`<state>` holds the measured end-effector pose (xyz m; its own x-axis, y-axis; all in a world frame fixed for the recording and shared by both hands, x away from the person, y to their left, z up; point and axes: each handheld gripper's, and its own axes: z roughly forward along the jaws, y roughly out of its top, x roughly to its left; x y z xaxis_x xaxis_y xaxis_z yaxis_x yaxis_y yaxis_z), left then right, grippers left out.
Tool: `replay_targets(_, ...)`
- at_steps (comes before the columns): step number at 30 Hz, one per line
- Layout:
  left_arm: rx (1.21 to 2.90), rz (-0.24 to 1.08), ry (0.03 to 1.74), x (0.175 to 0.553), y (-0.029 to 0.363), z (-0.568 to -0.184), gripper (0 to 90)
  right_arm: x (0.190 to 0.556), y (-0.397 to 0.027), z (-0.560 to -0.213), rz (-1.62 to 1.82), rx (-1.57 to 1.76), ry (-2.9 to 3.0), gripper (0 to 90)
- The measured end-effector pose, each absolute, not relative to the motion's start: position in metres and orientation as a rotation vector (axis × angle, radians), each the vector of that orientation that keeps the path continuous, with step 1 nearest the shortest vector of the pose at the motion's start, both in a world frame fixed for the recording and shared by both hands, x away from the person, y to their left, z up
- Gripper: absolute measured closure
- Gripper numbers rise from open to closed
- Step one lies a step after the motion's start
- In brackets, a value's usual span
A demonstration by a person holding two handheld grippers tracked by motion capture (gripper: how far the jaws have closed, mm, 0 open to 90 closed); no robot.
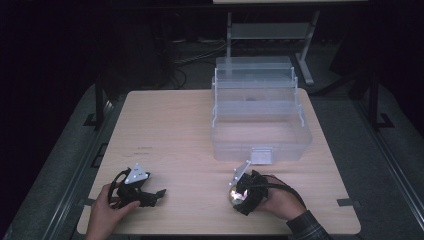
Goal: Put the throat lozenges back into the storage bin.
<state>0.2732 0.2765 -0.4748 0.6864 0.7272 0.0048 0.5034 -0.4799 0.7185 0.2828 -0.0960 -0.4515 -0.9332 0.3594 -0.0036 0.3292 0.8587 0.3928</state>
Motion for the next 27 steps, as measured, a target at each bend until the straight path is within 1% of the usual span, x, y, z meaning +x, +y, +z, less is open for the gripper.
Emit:
replay_targets(4, 2.183, 0.404, 0.939, 0.2732, 0.2765, -0.4748, 10.8, 0.2825, -0.0961, -0.4509, 0.607, 0.547, 2.958, 18.8)
replay_targets(27, 2.183, 0.404, 0.939, 0.2732, 0.2765, -0.4748, 10.8, 0.2822, -0.1039, -0.4451, 0.608, 0.569, 2.964, 19.3)
